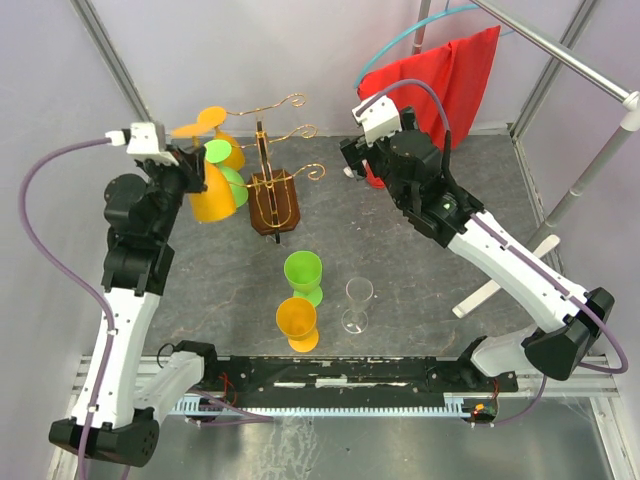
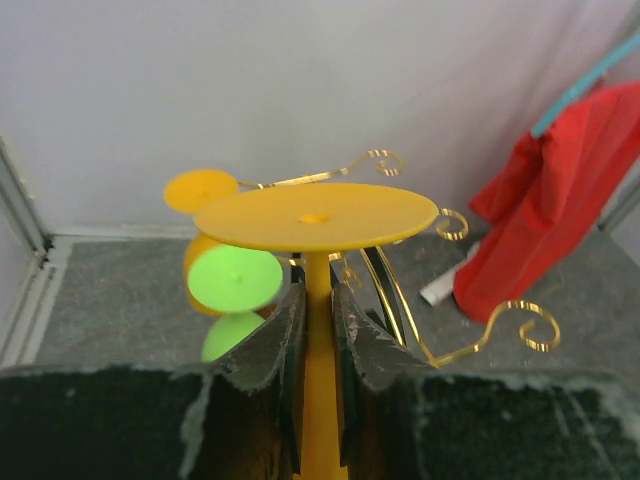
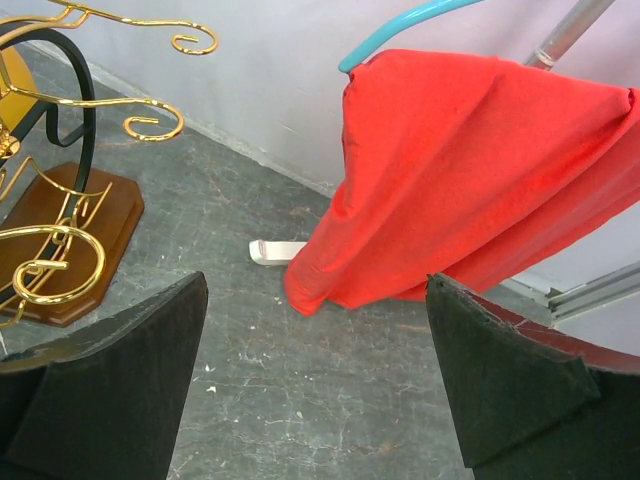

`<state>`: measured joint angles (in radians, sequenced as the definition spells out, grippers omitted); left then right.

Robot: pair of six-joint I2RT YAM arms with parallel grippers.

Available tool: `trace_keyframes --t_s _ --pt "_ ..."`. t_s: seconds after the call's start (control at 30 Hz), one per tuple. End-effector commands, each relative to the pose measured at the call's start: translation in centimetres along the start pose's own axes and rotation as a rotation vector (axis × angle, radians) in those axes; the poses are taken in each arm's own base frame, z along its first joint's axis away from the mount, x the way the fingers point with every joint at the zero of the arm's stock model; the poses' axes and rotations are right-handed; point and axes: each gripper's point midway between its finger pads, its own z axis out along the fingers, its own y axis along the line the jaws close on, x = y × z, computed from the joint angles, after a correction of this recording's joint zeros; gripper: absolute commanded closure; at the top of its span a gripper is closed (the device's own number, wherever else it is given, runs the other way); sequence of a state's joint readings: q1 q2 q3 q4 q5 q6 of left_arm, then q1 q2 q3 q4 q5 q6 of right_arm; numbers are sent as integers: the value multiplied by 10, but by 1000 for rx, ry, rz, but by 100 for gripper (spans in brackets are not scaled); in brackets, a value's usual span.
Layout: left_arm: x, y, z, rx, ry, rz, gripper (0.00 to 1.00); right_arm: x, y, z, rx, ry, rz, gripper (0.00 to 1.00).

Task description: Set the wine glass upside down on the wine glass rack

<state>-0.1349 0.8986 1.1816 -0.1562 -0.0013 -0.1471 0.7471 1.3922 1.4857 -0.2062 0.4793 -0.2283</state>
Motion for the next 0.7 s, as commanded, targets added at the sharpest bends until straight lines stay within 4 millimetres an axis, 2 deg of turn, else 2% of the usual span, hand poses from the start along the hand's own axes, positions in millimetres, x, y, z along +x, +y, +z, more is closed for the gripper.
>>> trace_keyframes --t_s 0.0,0.17,0.3,0.47,0.67 --pt "23 -22 -18 162 13 72 97 -17 -12 -6 17 -39 56 3" --pt "44 -36 -37 258 -21 42 97 -13 -14 -3 19 -23 61 3" --pt "62 -34 -46 262 -56 12 97 -11 -12 0 12 -19 63 3" --pt "91 -27 -46 237 -38 -16 97 -10 -10 1 5 -16 68 3" --pt "109 -19 -43 206 -60 -31 97 -7 -9 3 4 -8 65 2"
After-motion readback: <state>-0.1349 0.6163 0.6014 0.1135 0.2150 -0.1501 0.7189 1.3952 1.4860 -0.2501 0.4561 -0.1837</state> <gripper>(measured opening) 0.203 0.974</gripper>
